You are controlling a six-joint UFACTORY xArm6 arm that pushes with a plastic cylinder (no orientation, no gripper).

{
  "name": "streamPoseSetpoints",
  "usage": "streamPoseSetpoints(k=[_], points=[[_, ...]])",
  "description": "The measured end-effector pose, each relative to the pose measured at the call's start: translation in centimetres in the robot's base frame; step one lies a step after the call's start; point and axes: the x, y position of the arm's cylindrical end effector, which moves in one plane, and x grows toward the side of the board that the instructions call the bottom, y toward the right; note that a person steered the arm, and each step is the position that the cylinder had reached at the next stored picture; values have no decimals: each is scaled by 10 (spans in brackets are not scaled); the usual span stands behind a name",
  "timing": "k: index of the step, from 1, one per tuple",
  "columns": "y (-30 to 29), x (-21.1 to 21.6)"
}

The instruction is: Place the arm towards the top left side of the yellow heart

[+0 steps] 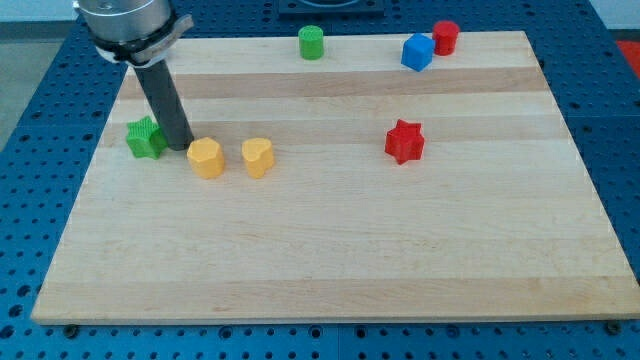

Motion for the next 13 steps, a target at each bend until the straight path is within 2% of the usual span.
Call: streamPoseSetpoints(k=[3,5,6,13], points=[[-17,0],[89,-1],[96,-6],[89,-6]])
